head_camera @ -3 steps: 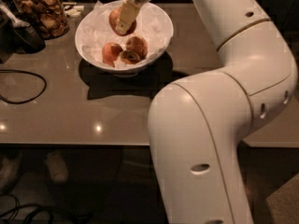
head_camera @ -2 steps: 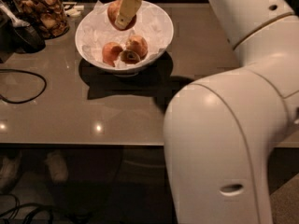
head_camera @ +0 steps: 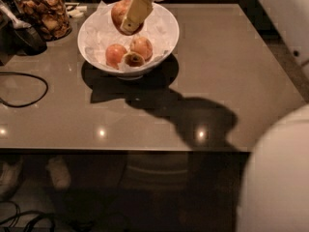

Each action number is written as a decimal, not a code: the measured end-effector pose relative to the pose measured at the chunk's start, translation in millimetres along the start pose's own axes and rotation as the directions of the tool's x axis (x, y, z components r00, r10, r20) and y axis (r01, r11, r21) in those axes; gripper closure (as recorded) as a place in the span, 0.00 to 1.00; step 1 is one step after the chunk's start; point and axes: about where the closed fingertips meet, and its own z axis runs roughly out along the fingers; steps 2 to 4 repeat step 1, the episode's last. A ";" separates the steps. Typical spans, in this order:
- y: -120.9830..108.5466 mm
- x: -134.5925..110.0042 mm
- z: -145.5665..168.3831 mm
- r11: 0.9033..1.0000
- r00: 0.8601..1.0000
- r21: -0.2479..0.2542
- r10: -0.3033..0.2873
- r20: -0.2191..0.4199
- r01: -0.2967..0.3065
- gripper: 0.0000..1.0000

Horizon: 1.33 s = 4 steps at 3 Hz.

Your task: Pick apple from white bowl

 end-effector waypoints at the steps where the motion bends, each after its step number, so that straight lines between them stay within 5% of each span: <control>1: 31.3 9.7 -13.2 1.000 1.000 0.017 0.004 0.019 -0.004 1.00; 4: 31.3 9.7 -13.2 1.000 1.000 0.017 0.004 0.019 -0.004 1.00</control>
Offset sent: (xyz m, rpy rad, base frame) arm 0.0000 0.0000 0.0000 0.0000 0.0000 0.0000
